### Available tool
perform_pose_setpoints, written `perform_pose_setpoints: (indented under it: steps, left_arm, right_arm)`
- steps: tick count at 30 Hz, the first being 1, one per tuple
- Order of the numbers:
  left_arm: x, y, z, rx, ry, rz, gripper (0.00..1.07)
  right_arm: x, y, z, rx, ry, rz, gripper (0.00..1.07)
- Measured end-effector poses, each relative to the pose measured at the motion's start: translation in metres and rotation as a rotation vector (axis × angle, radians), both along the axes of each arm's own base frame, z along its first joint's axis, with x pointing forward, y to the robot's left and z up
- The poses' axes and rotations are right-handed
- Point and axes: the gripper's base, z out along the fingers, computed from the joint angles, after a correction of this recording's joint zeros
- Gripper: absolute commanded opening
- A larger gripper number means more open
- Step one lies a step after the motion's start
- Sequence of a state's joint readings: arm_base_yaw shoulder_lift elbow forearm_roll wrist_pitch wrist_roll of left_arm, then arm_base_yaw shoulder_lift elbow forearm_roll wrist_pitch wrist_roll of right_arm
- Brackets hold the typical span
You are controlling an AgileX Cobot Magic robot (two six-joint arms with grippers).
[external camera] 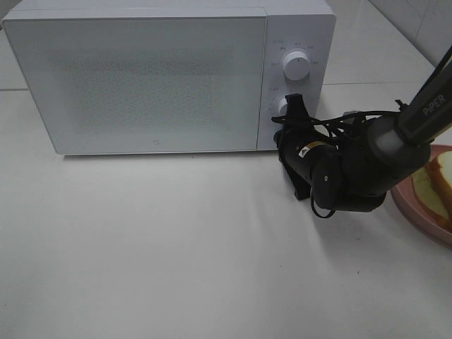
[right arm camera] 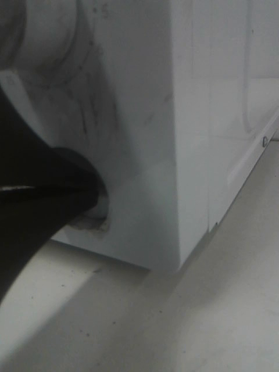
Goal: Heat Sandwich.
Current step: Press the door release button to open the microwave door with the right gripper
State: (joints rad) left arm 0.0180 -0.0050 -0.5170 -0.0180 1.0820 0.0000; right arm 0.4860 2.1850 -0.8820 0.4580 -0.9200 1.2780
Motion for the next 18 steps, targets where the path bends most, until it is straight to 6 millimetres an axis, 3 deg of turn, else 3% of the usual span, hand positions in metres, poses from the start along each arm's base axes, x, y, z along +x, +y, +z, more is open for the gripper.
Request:
perform_pose_setpoints:
  steps: [18]
  left_arm:
    - [0.0000,0.0000,0.0000,0.000,0.000,0.000,0.76]
  right_arm:
    - [0.0045,0.0021,-0.0026,-0.012,0.005,-0.007,0.00]
